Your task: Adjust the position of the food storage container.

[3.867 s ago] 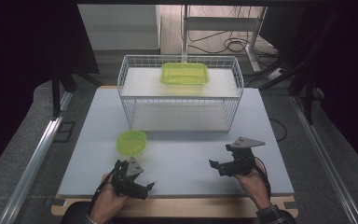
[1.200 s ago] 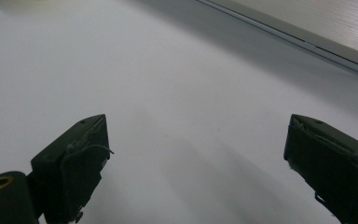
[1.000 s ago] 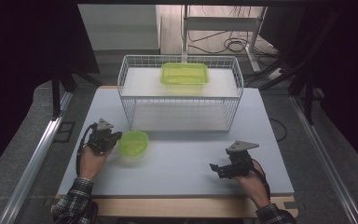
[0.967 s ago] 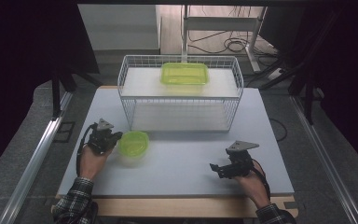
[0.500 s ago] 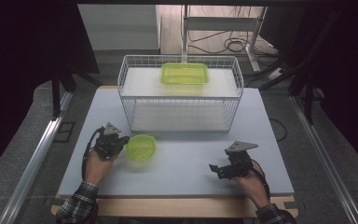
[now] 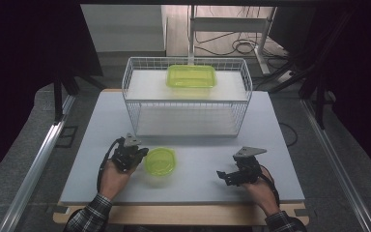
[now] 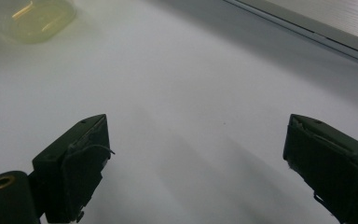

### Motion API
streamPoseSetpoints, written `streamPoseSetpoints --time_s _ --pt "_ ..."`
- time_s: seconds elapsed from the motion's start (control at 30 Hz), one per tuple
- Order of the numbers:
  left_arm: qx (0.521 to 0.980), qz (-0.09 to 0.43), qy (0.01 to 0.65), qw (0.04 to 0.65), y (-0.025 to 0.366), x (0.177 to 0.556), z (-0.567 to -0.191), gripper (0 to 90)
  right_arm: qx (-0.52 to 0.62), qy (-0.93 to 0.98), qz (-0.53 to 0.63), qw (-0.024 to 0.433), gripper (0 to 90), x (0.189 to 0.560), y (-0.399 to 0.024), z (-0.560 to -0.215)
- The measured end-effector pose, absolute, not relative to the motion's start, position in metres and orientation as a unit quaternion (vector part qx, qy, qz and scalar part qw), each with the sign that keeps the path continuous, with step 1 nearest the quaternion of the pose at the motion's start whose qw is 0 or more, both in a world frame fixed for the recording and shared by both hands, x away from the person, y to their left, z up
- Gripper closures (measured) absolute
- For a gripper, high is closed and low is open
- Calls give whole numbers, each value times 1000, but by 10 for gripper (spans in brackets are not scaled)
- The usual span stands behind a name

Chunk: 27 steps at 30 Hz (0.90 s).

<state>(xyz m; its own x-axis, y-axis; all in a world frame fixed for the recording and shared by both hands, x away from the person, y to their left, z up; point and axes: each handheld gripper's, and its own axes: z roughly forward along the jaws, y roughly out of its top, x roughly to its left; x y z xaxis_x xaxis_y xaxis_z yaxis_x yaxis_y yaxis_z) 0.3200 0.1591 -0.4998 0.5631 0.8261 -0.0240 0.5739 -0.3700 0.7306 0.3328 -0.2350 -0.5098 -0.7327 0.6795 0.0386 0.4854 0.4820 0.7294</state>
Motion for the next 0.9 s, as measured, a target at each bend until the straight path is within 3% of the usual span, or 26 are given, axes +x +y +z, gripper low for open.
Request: streamPoseSetpoints --time_s 0.3,0.5,0.9 --pt "804 198 431 360 164 313 -495 891 349 848 377 129 72 334 -238 -511" --pt "828 149 409 354 172 305 -513 892 348 851 373 125 72 334 -237 -513" --pt "853 126 382 331 158 289 -521 891 347 851 374 122 72 334 -237 -514"
